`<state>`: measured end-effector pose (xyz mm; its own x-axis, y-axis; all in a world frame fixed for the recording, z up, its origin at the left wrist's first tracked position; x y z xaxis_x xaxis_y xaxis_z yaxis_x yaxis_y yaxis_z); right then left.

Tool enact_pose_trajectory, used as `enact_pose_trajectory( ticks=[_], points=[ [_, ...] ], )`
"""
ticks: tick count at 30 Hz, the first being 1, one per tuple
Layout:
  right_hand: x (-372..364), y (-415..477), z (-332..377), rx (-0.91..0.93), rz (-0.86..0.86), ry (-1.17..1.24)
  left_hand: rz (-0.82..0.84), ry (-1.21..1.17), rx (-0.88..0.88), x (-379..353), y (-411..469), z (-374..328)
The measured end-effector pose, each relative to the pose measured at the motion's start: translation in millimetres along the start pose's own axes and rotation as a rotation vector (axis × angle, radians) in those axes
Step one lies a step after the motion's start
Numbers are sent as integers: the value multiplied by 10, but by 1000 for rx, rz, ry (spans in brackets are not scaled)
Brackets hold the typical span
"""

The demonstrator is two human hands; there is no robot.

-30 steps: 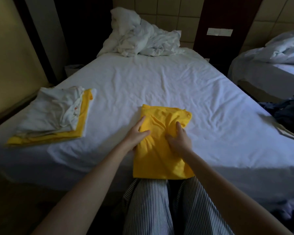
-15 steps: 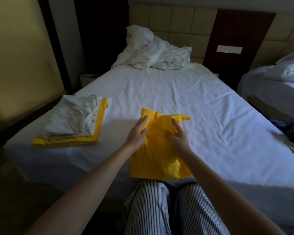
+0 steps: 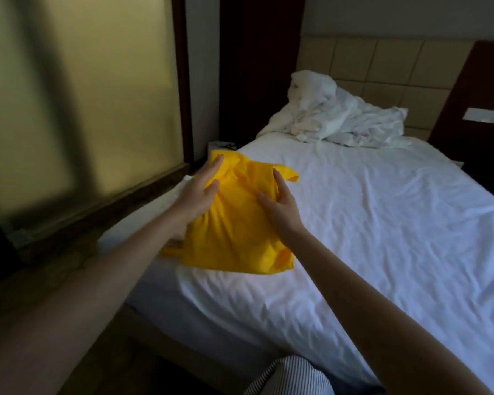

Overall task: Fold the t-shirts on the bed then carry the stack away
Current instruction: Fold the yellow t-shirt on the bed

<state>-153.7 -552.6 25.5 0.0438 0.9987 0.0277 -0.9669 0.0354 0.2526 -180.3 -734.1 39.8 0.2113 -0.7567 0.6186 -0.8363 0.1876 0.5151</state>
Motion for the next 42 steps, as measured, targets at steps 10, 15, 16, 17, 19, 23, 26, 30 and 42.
enact_pose_trajectory(
  ticks=[10, 15, 16, 17, 19, 23, 26, 30, 42],
  points=[
    [-785, 576, -458, -346, 165, -527, 370, 646, 425, 348, 542, 1257],
    [-1230, 321, -762, -74, 271, -736, 372, 810, 453, -500, -117, 1466],
    [-1281, 192, -985, -72, 303, -809, 380, 854, 421, -569, -171, 1510],
    [-1290, 61, -1191, -48, 304, -869, 384, 822, 424, -590, -175, 1553],
    [-1242, -59, -1469, 22, 243, -891, 372, 758, 437, -583, -132, 1613],
    [-1206, -19, -1521, 71, 221, -876, 436, 782, 433, -583, -71, 1588],
    [-1216, -23, -1514, 88, 220, -865, 525, 647, 458, -456, 177, 1656],
    [-1223, -26, -1537, 96, 200, -858, 227, 539, 418, -302, 899, 1562],
    [-1218, -10, -1590, 99, 206, -859, 385, 576, 642, -1058, 974, 1935]
  ],
)
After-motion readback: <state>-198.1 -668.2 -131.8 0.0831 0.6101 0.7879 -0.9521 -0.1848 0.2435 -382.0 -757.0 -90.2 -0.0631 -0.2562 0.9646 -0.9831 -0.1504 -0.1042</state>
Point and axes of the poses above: each hand's wrist, its own y-axis towards the middle knuckle, its own x-axis out of the back of the hand, z = x × y, the point moved 3 cm from there along y, towards the middle knuckle, and after that the axes turned 3 degrees about y, right-handed, at the moved point
